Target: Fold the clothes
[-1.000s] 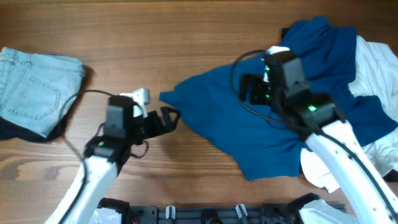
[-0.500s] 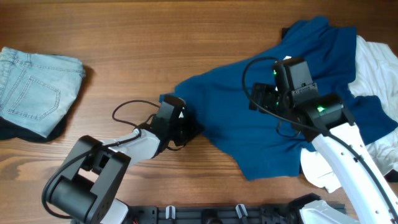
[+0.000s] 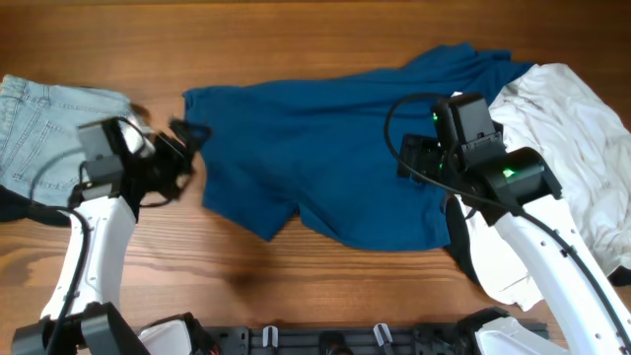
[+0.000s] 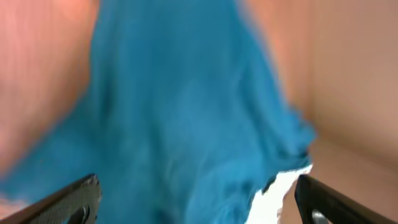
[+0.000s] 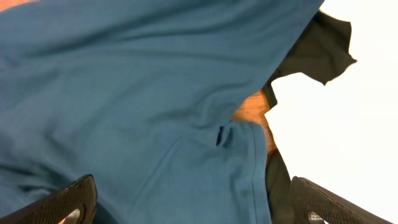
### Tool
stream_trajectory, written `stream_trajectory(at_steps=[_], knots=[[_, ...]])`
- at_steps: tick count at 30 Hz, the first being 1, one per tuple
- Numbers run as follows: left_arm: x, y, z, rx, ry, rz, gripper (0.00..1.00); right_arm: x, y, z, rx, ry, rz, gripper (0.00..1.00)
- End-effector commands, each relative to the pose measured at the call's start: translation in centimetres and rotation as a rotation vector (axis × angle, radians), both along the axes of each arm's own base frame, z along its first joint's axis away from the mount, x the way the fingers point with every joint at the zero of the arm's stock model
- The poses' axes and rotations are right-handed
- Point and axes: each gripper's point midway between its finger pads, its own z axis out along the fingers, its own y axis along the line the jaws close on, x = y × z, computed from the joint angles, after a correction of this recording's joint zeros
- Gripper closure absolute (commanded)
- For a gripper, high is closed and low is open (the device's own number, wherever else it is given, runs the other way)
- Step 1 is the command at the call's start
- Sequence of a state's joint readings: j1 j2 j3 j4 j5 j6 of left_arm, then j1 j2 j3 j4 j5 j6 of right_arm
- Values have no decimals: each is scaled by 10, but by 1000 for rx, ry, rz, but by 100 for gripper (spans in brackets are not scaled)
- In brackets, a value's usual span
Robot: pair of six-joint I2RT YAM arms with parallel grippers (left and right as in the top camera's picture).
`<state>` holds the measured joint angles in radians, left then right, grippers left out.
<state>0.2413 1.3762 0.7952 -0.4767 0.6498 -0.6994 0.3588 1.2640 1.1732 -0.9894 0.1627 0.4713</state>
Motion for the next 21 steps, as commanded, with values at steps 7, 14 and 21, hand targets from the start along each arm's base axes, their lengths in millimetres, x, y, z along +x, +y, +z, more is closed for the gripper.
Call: stream_trajectory(at_steps=[7,14,21], knots=[[-101,-131,-73,10,324,-263,0,2,-4,0,-17,-3,-21,0],[-101,-188,-98,44,312,-226,6,-1,-5,-2,-23,11,-22,0],[-82,-181,-125,59,313,-184,96,-6,-8,-4,-36,33,-18,0]])
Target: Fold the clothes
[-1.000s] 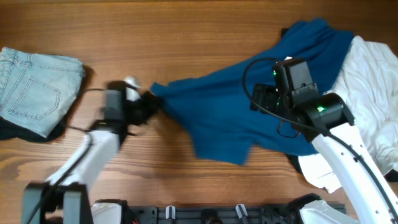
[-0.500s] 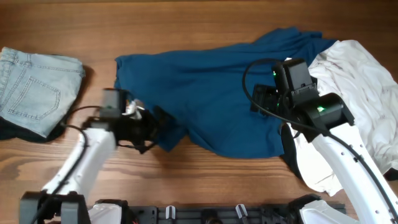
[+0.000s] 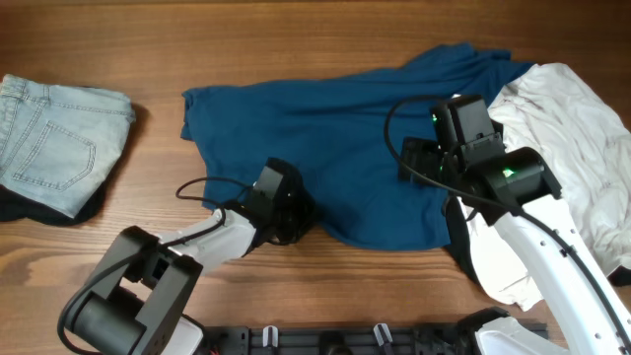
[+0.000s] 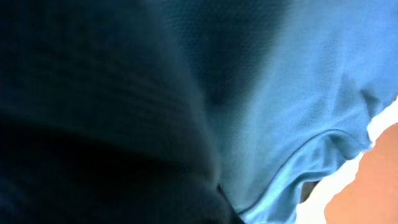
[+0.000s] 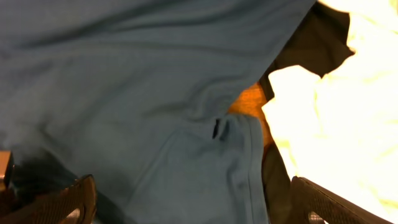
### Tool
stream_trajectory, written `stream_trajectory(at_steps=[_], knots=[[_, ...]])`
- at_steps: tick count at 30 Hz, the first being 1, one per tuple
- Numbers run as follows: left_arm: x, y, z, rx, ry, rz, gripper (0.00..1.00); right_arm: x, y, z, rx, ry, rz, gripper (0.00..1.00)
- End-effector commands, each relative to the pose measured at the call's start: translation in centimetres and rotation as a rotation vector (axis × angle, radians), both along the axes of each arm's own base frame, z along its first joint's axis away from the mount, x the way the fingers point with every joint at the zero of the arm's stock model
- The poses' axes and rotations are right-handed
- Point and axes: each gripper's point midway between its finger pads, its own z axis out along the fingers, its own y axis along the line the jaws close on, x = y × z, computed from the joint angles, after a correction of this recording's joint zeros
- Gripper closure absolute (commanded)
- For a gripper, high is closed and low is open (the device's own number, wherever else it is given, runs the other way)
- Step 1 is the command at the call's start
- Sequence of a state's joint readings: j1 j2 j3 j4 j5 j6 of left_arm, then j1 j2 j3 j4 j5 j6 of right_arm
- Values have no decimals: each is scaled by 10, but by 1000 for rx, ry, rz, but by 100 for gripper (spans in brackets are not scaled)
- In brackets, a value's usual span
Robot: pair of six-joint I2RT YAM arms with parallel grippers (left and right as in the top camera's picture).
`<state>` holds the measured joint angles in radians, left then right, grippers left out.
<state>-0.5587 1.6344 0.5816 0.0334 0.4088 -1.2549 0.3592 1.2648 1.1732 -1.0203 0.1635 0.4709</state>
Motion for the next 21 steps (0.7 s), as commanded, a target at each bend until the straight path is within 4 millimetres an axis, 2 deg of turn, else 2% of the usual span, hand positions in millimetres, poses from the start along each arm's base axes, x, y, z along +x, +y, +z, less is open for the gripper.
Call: stream_trajectory(at_steps=[1,2,3,5,7,8,9,11,12,15,17,19,21], knots=[[3,43,-15,100,56,79,96,0,-8,-1,-35,5,-24,0],[9,64,-8,120,34,91,96,0,-9,0,-41,3,-27,0],[20,97,4,149,-15,116,96,0,-9,0,-41,3,-27,0],[34,135,17,189,-80,171,96,1,-11,0,-38,1,-37,0],[57,209,41,249,-195,338,96,3,-17,0,-26,-1,-80,0],[59,229,47,236,-204,409,96,4,-21,-1,-25,3,-94,0],[59,234,51,190,-203,430,64,4,-24,-3,-28,12,-101,0],[48,226,50,142,-186,363,30,1,-29,-12,-45,58,-115,1],[39,222,45,130,-136,358,21,-1,-34,-18,-53,90,-131,1],[7,188,44,-5,11,286,12,-1,-47,-37,-76,165,-174,1],[-15,165,41,-18,93,206,7,0,-50,-48,-76,206,-188,0],[-23,142,41,-12,94,105,7,-1,-46,-56,-54,244,-176,0],[-22,120,36,49,61,33,7,-2,-45,-61,-55,268,-173,0]])
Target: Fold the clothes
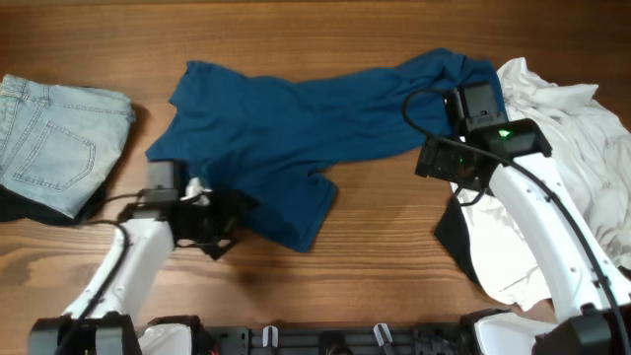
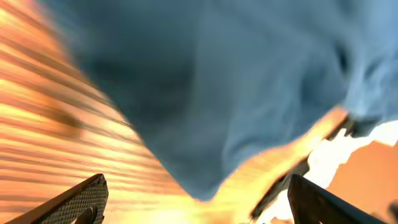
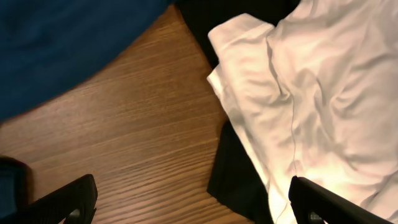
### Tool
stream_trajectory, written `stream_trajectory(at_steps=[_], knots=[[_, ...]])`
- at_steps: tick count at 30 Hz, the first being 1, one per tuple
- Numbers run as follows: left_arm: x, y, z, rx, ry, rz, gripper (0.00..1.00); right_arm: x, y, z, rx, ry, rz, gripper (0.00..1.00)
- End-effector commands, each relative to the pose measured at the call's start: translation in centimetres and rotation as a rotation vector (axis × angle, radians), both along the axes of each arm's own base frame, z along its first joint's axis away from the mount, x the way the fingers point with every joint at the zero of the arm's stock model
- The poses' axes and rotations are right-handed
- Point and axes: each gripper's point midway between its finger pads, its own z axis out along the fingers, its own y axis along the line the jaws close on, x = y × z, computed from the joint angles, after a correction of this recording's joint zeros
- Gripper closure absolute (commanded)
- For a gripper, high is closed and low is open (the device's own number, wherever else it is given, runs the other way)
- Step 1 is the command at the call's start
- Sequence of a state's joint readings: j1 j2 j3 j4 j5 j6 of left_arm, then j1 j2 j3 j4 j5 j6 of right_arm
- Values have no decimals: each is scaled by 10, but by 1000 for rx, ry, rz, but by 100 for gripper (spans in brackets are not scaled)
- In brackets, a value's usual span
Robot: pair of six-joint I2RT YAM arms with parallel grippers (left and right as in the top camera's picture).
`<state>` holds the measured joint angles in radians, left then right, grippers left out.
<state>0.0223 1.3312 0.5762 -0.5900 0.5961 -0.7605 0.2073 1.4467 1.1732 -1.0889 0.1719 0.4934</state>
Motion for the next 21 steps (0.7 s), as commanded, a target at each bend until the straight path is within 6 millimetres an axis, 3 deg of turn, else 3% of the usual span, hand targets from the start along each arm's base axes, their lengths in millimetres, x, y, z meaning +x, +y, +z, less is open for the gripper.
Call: stream_trajectory(at_steps=[1,7,9,12,14,15,19,21], knots=[[-8,-29,-9,89,9,-75,6,-5,2,-7,16,39,-1,0],[-29,-47,-29,138,170,-21,5,-11,1,-8,8,67,7,0],[-20,-42,-31,167,147,25,6,-13,0,-8,3,78,22,0],[10,-30,-32,245,25,87,17,-15,0,-8,2,84,22,0],[21,-31,-36,250,-7,97,27,-16,0,-9,1,90,23,0],[24,-32,-41,249,-10,97,36,-17,0,-9,1,92,22,0],[34,-32,-53,260,-25,99,94,-19,-1,-9,-2,103,23,0],[36,-33,-50,266,-60,54,96,-20,-1,-9,-2,105,23,0]])
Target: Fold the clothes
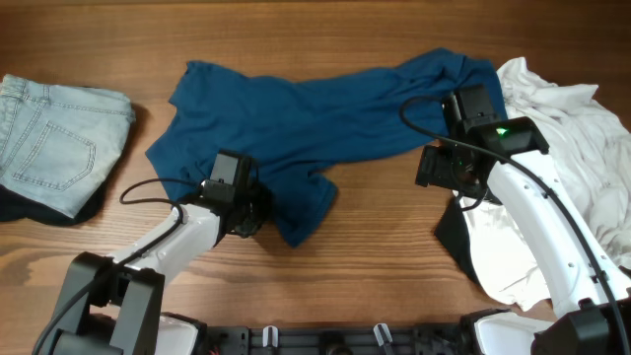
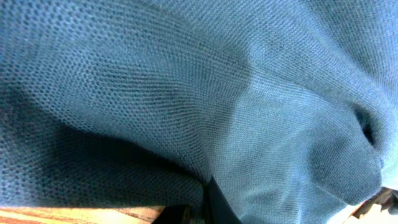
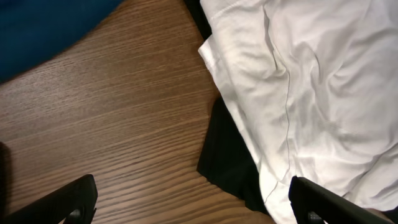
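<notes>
The blue shirt lies crumpled across the middle of the table, with a flap hanging toward the front. My left gripper is pressed into that flap's left edge. The left wrist view is filled with blue knit, and a dark finger shows at the bottom centre with a fold pinched beside it. My right gripper is off the shirt's right end. It stands open above wood, beside a white garment lying over black cloth.
Folded light jeans lie at the far left on a dark item. A heap of white clothes with black cloth under it fills the right side. Wood table shows in front.
My left gripper was open over the wood to the left of the shirt's front flap. It is now buried in that flap's edge and shut. The right arm has barely shifted.
At first the shirt lay spread wide; my left gripper was open at its left edge and my right gripper hung above its right part. Then my left gripper was in the front hem. By the last moment the shirt lay bunched farther back-left, with both grippers off it.
</notes>
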### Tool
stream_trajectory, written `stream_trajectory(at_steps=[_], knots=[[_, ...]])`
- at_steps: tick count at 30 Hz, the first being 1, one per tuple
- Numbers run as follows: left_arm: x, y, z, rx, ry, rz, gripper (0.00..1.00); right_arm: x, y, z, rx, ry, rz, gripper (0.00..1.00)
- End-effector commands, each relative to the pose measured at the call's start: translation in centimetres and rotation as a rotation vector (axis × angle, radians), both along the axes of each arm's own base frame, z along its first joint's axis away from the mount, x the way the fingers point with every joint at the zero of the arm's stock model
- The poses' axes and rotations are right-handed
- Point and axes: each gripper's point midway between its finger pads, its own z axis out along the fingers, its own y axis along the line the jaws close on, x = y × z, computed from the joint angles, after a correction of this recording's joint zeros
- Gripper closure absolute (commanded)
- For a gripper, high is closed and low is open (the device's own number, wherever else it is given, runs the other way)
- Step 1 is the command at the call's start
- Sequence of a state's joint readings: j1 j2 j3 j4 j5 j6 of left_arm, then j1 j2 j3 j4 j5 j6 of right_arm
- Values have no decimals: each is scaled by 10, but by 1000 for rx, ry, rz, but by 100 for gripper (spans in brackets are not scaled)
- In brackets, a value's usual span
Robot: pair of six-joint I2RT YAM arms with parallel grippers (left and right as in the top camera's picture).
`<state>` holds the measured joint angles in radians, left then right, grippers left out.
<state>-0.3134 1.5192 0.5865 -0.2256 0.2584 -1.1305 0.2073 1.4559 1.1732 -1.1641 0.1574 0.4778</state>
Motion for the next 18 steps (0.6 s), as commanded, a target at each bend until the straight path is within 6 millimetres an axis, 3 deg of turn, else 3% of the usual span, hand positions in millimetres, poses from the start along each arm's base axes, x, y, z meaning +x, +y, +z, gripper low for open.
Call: stream_trajectory(at_steps=[1,2,4,6,7,10,13,18], knots=[[-3,6,-5,60,-25,-80,96,-2,0,-3,4,18,4,0],[-3,5,5,50,-57,-132,96,-2,-1,-3,4,17,1,0],[-11,21,23,76,-58,-145,96,-2,-1,-3,5,18,-2,0],[-22,65,53,112,-78,-77,96,-1,-2,-4,2,20,12,6],[-27,92,68,133,-107,-10,96,-2,0,-5,9,31,62,21],[-46,143,95,208,-186,102,96,-4,10,-11,57,63,107,61],[-60,172,98,250,-168,203,96,-6,10,-25,55,105,102,89],[-56,184,88,260,-133,237,96,-5,12,-62,57,168,98,92]])
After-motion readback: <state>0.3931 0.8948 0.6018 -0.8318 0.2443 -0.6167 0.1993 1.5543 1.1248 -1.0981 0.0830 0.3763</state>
